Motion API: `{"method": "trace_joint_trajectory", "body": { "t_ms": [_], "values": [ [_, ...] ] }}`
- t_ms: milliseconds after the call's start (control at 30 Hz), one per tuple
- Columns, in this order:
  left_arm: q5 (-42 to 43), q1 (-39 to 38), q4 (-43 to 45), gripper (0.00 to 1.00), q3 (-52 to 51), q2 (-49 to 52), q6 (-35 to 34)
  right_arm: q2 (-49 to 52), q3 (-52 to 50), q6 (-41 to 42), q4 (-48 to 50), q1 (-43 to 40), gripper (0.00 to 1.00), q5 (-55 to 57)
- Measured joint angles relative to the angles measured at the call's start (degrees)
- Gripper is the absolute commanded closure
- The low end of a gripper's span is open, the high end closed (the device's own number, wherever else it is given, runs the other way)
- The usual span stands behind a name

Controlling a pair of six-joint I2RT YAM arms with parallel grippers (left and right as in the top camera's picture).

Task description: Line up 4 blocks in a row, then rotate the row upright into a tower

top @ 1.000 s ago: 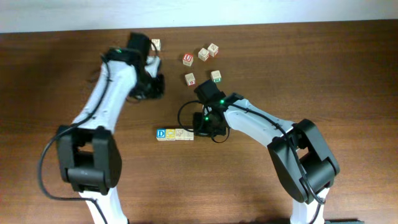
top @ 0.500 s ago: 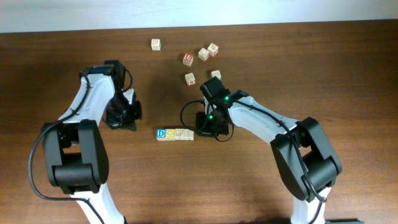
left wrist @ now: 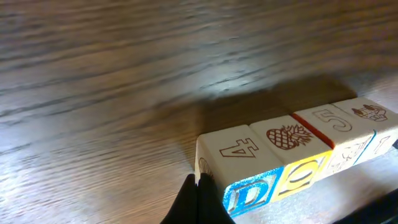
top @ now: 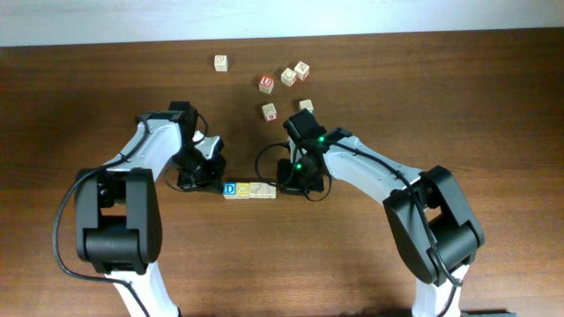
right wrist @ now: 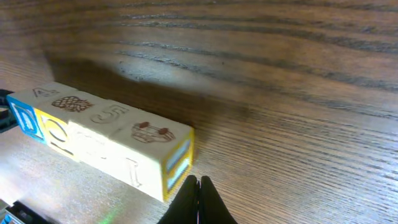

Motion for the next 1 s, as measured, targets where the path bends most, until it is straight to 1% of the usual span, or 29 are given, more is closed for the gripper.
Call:
{"method": "trace_joint_trajectory", "body": {
  "t_ms": [233, 600, 1000],
  "values": [
    [0.2, -0.5, 0.9, 1.0, 0.0, 0.0, 0.0, 0.0, 0.0, 0.0, 0.0, 0.1, 0.96, -0.4],
    [0.1, -1.9, 3.7, 1.0, -0.1, 0.0, 0.0, 1.7, 0.0, 3.5, 0.3, 0.1, 0.95, 0.1],
    [-1.6, -3.0, 4.3, 1.0, -0.2, 0.0, 0.0, 1.7, 0.0, 3.7, 0.7, 0.1, 0.96, 0.3]
  ]
}}
